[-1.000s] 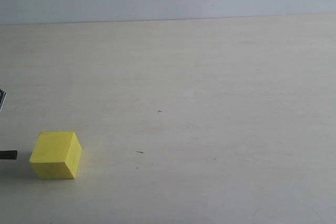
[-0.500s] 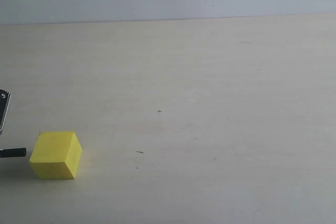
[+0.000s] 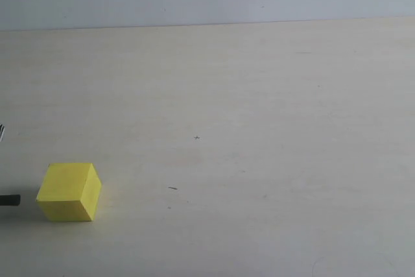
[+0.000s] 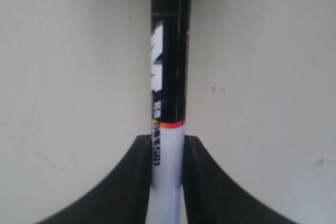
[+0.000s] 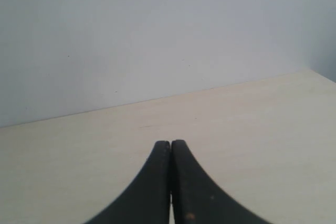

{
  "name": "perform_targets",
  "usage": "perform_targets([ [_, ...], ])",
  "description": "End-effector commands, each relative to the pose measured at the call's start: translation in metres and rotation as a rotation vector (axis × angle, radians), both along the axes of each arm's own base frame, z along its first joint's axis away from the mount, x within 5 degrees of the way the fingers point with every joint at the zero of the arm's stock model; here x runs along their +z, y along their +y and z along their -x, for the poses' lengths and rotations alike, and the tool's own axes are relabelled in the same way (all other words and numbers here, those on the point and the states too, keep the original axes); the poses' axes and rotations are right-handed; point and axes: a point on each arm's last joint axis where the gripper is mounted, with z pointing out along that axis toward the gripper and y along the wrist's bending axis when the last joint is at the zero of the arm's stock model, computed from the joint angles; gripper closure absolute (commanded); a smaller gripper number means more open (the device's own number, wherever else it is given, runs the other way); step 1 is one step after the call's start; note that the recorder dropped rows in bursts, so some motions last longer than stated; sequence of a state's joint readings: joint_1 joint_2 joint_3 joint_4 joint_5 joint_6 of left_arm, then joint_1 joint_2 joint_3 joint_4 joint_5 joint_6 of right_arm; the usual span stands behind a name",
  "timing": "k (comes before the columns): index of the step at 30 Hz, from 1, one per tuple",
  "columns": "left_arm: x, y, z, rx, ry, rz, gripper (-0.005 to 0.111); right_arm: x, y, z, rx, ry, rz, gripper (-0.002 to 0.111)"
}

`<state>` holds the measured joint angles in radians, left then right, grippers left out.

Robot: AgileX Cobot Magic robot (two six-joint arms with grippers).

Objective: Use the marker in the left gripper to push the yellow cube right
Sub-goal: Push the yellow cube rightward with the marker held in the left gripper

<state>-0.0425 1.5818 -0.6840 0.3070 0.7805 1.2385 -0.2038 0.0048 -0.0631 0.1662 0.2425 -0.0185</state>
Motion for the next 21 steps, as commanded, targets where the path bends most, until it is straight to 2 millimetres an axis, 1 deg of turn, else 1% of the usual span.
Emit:
perform_targets([
  [1, -0.007, -0.028, -0.003, -0.046, -0.028, 0.114, 0.107, -0.001, 0.0, 0.0, -0.005, -0.001, 0.013, 0.108],
  [4, -0.015, -0.067, 0.001, -0.196, 0.0, 0.116, 0.107, -0.001, 0.0, 0.0, -0.004, -0.002, 0.01, 0.108],
  [6, -0.015, -0.085, 0.004, -0.204, -0.011, 0.105, 0.107, -0.001, 0.0, 0.0, -0.004, -0.002, 0.01, 0.108],
  [7, -0.015, -0.086, 0.004, -0.191, -0.016, 0.078, 0.107, -0.001, 0.0, 0.0, -0.004, -0.002, 0.01, 0.108],
  [10, -0.013, -0.076, 0.01, -0.154, 0.044, -0.02, 0.107, -0.001, 0.0, 0.0, -0.004, -0.002, 0.01, 0.108],
  [13, -0.008, -0.065, 0.014, -0.104, 0.096, -0.065, 0.107, -0.001, 0.0, 0.0, -0.004, -0.002, 0.01, 0.108],
  [14, -0.007, -0.065, 0.015, -0.083, 0.092, -0.061, 0.107, -0.001, 0.0, 0.0, -0.004, -0.002, 0.01, 0.108],
  [16, -0.006, -0.067, 0.015, -0.053, 0.083, -0.028, 0.107, -0.001, 0.0, 0.0, -0.004, -0.002, 0.01, 0.108],
  [19, -0.007, -0.076, 0.017, -0.016, 0.073, 0.038, 0.107, -0.001, 0.0, 0.0, -0.004, -0.002, 0.01, 0.108],
  [21, -0.008, -0.082, 0.017, 0.002, 0.055, 0.05, 0.107, -0.001, 0.0, 0.0, -0.004, -0.002, 0.01, 0.108],
])
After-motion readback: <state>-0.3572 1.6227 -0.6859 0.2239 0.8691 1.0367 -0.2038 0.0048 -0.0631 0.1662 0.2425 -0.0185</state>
